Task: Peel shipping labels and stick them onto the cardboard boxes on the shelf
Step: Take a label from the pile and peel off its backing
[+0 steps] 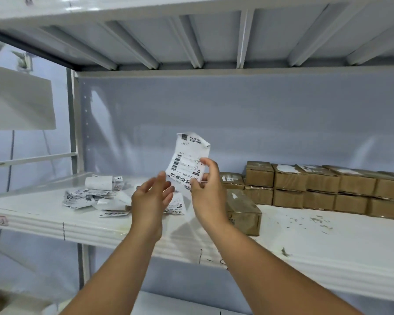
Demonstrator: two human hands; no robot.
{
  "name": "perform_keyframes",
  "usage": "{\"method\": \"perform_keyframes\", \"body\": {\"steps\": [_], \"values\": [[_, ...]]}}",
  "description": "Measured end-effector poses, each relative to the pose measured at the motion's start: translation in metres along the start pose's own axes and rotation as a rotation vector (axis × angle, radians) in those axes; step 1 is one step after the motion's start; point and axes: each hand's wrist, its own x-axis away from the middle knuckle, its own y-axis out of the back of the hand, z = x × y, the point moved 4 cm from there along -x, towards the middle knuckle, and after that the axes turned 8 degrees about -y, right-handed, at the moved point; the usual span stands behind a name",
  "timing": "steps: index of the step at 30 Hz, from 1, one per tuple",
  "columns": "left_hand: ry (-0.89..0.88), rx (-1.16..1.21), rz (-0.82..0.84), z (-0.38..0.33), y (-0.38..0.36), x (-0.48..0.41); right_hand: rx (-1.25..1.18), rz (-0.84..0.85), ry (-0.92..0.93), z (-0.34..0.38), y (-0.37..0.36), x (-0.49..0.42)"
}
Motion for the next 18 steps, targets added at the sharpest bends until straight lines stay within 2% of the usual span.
{"method": "perform_keyframes", "body": {"steps": [1, 3, 6, 12, 15, 18], "values": [[0.03, 0.079, 0.04, 0.0, -0.008, 0.007, -0.008, 0.004, -0.004, 0.003, 0.008, 0.002], [0.017, 0.092, 0.083, -0.002, -0.022, 0.023, -0.003, 0.025, -0.021, 0.006, 0.022, 0.006], [-0.021, -0.018, 0.064, -0.005, -0.036, 0.038, 0.026, 0.034, -0.051, 0.011, 0.045, 0.012], [0.024, -0.192, 0.14, 0.001, -0.054, 0.056, -0.021, -0.178, -0.072, 0.019, 0.105, -0.004], [0.019, -0.244, 0.14, 0.004, -0.06, 0.06, -0.02, -0.207, -0.064, 0.021, 0.122, -0.009], [-0.022, -0.267, 0.115, 0.004, -0.063, 0.057, -0.036, -0.17, -0.133, 0.015, 0.13, -0.01]]}}
